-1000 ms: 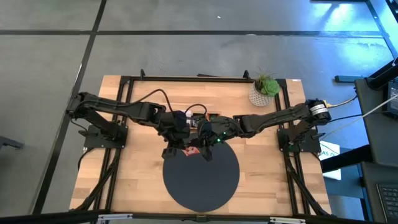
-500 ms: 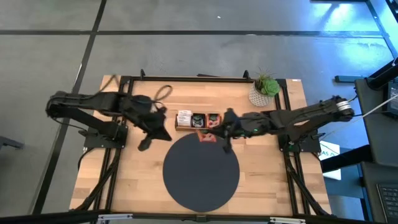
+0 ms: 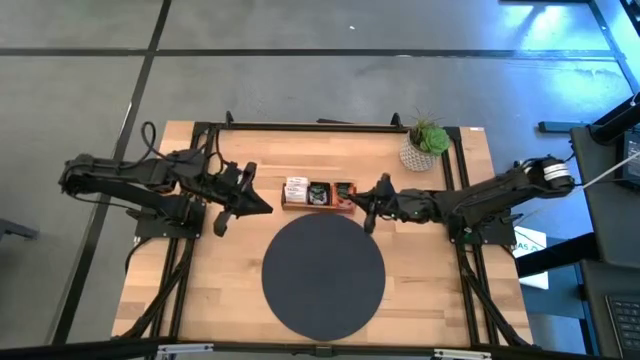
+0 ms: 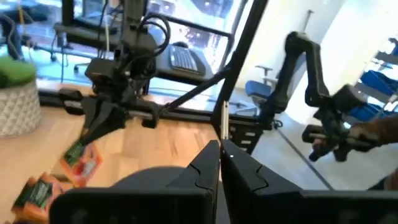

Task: Pick & Place Tea
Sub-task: Put the orange tea bag into the right of the wooden organizer

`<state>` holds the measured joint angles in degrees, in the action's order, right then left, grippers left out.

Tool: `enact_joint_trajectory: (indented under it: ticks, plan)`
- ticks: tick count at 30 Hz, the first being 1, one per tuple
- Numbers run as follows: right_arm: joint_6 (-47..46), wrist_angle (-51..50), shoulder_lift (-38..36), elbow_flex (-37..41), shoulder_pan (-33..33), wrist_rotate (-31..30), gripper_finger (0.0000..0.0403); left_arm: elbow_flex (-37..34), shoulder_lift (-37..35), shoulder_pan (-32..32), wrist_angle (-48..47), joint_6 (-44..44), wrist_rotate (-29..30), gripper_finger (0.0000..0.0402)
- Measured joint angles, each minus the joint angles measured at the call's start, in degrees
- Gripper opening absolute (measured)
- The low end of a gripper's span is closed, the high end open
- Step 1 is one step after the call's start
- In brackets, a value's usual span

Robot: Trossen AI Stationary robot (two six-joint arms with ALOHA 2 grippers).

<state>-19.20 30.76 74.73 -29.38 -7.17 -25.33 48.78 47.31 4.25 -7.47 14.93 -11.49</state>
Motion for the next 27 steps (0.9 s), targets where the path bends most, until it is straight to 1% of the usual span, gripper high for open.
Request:
enact_joint_trajectory:
  ticks: [4,6,10,13,19,23,27]
  plan:
    - [2.1,5.2,3.9,3.6,3.1,1.3,0.0004,-1.6,0.1,-0.9,1.1,2.7,0.1,0.0014]
    - [4.5,6.4,5.4,3.9,4.8,3.5,0.0004,-1.8,0.3,-1.2,1.3,4.4,0.5,0.0015]
    - [7.4,8.9,9.6,3.3,8.3,9.4,0.0005,-2.0,1.1,-1.4,1.4,6.3,3.3,0.0012]
    - [9.7,11.2,12.2,2.7,9.6,11.3,0.0006,-2.0,1.4,-1.4,1.3,6.7,4.5,0.001]
    - [13.1,11.6,14.7,2.7,10.6,11.4,0.0006,-2.0,2.0,-1.4,1.4,7.5,5.4,0.0015]
    - [16.8,11.8,15.6,2.7,10.5,8.7,0.0006,-2.0,2.1,-1.4,1.3,7.5,7.4,0.0014]
    - [19.9,11.1,16.3,2.7,10.5,8.5,0.0007,-2.0,2.4,-1.4,1.3,7.5,7.6,0.001]
